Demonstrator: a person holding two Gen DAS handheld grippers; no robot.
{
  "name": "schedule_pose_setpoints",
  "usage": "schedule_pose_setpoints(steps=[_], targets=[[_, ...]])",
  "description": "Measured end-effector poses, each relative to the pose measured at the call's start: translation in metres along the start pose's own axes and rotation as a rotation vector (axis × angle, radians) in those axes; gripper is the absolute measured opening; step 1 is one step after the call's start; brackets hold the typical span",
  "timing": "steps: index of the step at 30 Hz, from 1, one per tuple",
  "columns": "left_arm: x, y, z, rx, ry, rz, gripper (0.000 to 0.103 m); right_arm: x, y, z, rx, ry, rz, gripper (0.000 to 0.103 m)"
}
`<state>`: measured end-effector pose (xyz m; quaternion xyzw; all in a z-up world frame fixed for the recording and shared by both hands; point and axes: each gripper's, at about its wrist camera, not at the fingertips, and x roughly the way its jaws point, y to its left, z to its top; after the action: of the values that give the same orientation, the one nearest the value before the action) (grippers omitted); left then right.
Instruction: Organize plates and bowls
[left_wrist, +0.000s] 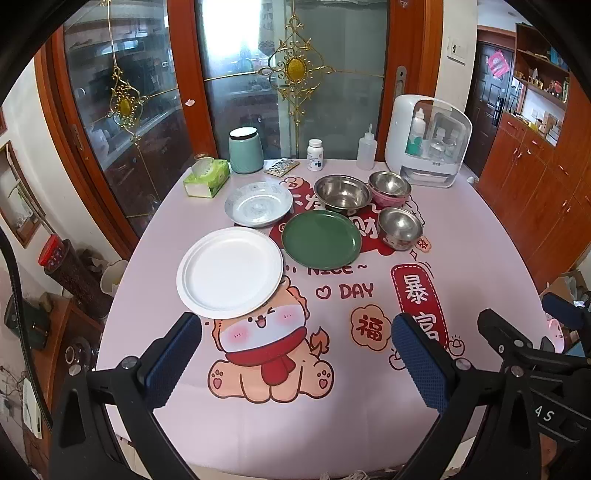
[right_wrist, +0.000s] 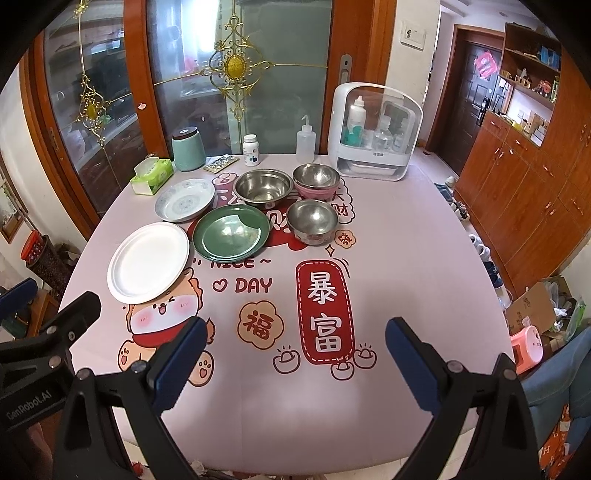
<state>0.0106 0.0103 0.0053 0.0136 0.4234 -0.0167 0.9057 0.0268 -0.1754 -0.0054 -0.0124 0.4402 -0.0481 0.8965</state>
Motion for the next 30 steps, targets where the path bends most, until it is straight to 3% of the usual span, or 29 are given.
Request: schedule_pose_setpoints(steps=[30], targets=[[0.002,0.017,0.013,0.005,-0.033,-0.007,0.102,-0.013,0.016,0.022,-0.022,-0.099,0.011,0.098]])
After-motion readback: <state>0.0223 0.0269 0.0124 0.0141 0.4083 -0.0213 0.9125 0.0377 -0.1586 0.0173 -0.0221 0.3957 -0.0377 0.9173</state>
